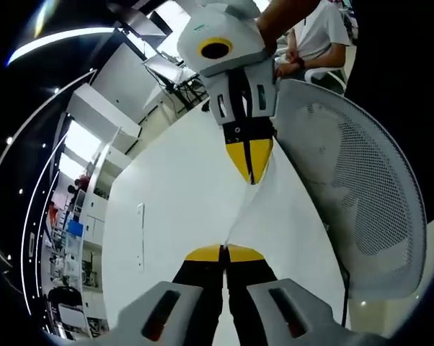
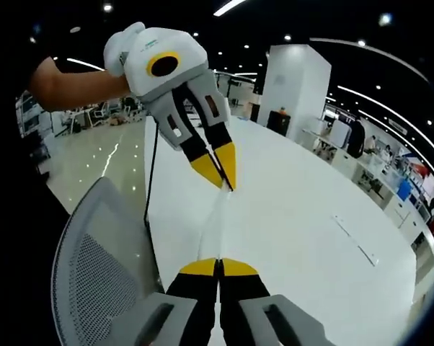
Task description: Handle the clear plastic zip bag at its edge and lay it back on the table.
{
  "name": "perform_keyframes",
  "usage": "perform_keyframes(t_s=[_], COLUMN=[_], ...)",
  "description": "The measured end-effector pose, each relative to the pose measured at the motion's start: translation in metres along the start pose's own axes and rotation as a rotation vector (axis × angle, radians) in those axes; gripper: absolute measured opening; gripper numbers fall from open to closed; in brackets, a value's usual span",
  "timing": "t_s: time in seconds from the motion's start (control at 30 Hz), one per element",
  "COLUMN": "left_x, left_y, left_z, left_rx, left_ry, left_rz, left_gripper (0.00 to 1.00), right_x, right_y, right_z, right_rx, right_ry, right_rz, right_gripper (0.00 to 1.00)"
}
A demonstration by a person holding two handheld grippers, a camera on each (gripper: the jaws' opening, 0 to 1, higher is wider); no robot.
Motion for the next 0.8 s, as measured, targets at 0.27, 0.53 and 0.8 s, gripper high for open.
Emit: perform_keyframes(t_s=[0.27,0.53,0.8], left_x=[0.012,0.034,0.048], left_y=[0.008,0.016,0.010], left_z=[0.002,-0.001,0.004], left_rx=[-0.025,-0.029,-0.059], left_ry=[0.035,0.007,-0.026], left_rz=[0.067,0.115,0.132], left_gripper=[0.02,0.05,0.06], right_x=[0.001,0.009,0.016], right_y=[0.007,0.010,0.011], right_z=[0.013,0.025,0.031], right_rx=[-0.040,-0.065,-0.073], right_ry=[-0.019,-0.014,-0.005], right_rz=[-0.003,-0.003,-0.009], right_gripper=[0.00,0.00,0.00])
Point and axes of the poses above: the point that each gripper's makers call its tool centre point, and the gripper's own axes: y roughly backward along the fingers, z roughly to its right, x roughly out of its top, the point moved 5 cm from there along y, roughly backward along the fingers, and after that the axes turned 15 degrees about y, right-handed, at the moved point
